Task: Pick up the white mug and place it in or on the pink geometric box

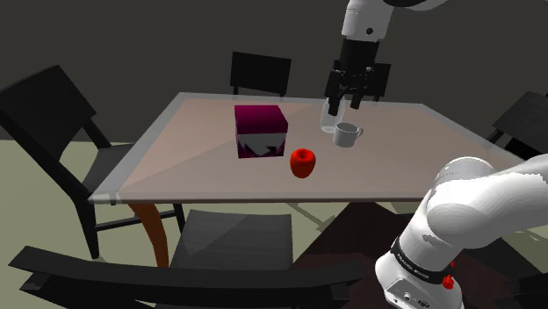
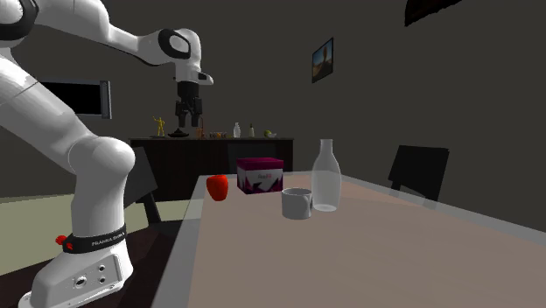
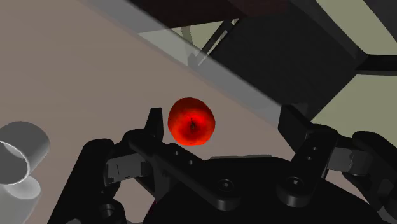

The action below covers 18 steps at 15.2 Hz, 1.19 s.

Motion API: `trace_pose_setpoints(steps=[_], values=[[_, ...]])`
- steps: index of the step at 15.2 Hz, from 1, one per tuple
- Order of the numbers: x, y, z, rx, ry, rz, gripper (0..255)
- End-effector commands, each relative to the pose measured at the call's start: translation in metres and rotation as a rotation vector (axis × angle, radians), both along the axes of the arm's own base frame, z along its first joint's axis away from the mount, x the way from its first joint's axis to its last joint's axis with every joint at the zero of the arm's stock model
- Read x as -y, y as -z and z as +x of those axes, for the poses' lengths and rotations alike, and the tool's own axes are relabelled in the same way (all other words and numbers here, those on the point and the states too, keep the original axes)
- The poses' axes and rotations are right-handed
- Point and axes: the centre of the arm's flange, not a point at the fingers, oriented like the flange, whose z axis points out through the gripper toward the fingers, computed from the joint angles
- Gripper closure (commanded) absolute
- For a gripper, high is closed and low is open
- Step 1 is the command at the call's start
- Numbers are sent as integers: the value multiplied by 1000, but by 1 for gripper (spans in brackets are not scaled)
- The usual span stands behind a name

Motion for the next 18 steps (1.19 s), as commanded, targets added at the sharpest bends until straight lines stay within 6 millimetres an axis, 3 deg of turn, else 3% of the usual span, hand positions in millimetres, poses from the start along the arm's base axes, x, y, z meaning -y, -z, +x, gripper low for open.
trace_pose_setpoints(steps=[1,18], values=[[0,0,0,0,0,0,0],[172,113,84,-40,23,-39,0]])
